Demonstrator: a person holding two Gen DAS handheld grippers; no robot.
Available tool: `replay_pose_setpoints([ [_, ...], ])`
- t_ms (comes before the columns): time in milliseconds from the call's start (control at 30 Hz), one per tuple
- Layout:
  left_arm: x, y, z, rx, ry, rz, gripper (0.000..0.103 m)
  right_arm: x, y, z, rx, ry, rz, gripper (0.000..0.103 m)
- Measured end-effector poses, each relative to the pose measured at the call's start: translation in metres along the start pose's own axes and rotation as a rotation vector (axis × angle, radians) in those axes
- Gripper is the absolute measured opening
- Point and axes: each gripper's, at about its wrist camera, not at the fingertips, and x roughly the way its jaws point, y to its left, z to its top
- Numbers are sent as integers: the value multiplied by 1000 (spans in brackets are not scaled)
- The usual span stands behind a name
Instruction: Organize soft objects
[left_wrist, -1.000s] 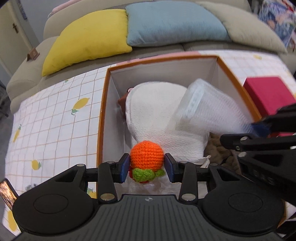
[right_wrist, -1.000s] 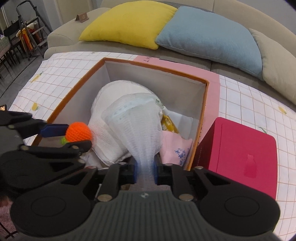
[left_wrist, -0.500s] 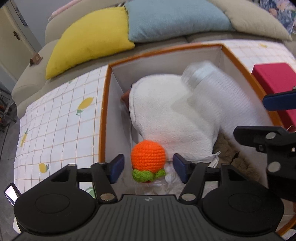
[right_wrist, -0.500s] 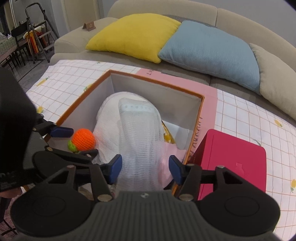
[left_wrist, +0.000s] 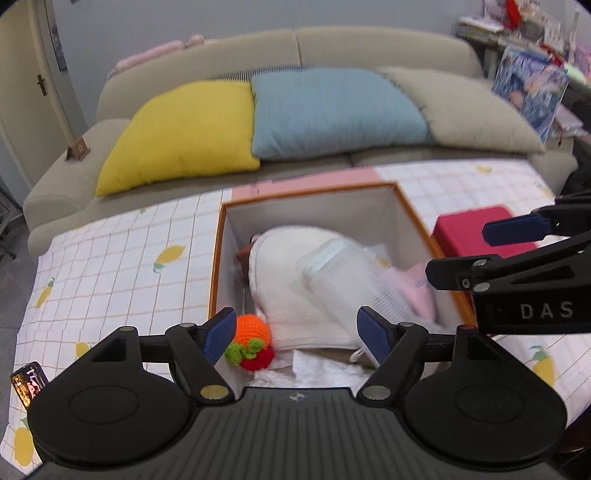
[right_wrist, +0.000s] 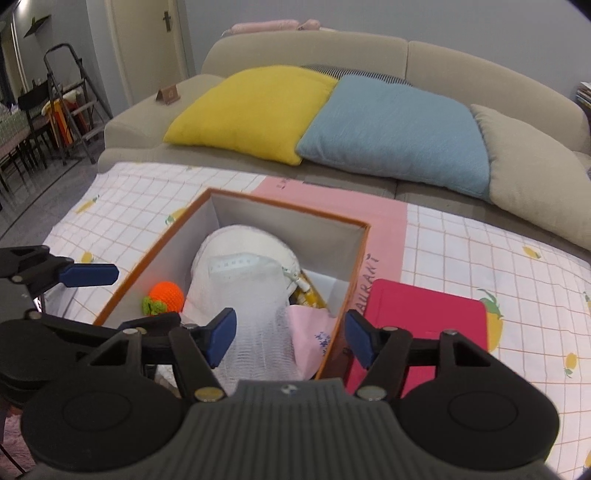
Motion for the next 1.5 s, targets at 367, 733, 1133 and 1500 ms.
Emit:
replay_pose_setpoints([
  [367,-67,-14,-7,-142,-238,-97,87,-84,-23,-19,35,-162,-34,81],
  [733,-112,-61,-14,-130,-453,-103,87,-161,-54,-74,53,-298,-235,92],
  [1133,-132,-97,-44,-78,-392,1,97,-197,-53,-127,151,-329,-322,100],
  [1500,-117,-96,-59,-130,-261,11,103,-184,-38,-146,124,-250,-337,100],
])
